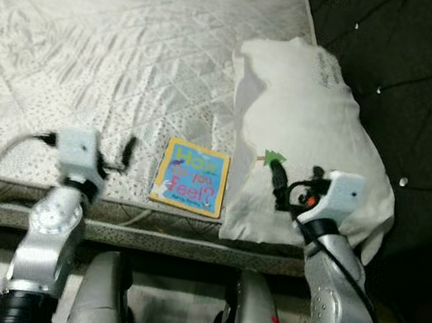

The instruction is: Clean up the room

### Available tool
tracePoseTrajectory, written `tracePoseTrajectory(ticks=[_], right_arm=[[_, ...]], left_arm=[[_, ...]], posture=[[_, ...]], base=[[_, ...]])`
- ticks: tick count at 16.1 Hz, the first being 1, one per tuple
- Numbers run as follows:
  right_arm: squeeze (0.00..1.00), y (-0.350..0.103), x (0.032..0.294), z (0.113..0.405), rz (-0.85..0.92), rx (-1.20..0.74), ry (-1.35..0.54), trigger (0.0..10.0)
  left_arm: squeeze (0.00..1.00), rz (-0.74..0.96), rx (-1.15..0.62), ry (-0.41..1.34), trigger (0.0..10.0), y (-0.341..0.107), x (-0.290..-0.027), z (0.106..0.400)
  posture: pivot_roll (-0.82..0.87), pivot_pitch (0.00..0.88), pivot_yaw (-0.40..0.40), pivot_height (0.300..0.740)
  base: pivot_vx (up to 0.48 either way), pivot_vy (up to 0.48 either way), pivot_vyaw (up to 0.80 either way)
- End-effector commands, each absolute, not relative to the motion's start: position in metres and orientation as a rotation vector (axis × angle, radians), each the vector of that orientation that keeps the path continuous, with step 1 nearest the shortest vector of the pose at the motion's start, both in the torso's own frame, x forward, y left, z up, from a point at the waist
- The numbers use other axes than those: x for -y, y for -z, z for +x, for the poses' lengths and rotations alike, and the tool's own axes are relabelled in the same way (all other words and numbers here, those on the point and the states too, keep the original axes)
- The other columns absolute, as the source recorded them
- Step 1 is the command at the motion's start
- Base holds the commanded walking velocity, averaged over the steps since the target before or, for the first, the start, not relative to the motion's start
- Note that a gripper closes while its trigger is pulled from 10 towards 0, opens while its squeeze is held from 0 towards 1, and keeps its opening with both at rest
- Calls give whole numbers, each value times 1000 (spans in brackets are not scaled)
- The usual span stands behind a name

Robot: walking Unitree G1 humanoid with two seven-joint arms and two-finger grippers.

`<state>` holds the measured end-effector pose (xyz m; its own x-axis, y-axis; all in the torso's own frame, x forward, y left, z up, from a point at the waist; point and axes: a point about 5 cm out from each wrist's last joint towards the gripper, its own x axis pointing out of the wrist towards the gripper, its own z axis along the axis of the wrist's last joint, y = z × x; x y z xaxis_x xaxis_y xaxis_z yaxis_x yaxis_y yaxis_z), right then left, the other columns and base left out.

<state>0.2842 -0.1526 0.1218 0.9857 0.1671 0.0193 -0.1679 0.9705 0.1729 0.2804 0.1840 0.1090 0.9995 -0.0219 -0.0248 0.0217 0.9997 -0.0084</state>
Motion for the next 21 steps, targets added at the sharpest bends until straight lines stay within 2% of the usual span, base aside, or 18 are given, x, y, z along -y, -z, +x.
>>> tracePoseTrajectory(ticks=[1, 2, 3, 7, 13, 18, 21], right_arm=[[0, -124, 161, 286, 163, 18, -118, 10000], [0, -122, 164, 286, 154, 16, -85, 10000], [0, -121, 166, 286, 150, 14, -72, 10000], [0, -119, 168, 287, 142, 15, -41, 10000], [0, -111, 171, 283, 128, -5, 6, 10000], [0, -112, 169, 286, 164, -2, -13, 10000], [0, -111, 169, 284, 154, -6, -11, 10000]], left_arm=[[0, -66, -17, 47, 10000, -109, -181, 281], [0, -137, -80, -24, 10000, -104, -184, 282], [0, -107, -122, -55, 10000, -101, -186, 282], [0, -127, -120, 64, 10000, -101, -178, 282], [0, -121, -129, 104, 10000, -101, -177, 284], [0, -158, -106, 165, 10000, -104, -160, 289], [0, -165, -101, 162, 10000, -105, -160, 289]], posture=[[-15, 83, -24, 667], [-15, 83, -24, 681], [-15, 83, -24, 695], [-13, 61, -27, 738], [-18, 62, -12, 740], [-26, 60, -17, 740], [-26, 60, -20, 740]], base=[[0, 0, 0], [0, 0, 0], [0, 0, 0], [0, 0, 0], [0, 0, 0], [0, 0, 0], [0, -294, 0]])
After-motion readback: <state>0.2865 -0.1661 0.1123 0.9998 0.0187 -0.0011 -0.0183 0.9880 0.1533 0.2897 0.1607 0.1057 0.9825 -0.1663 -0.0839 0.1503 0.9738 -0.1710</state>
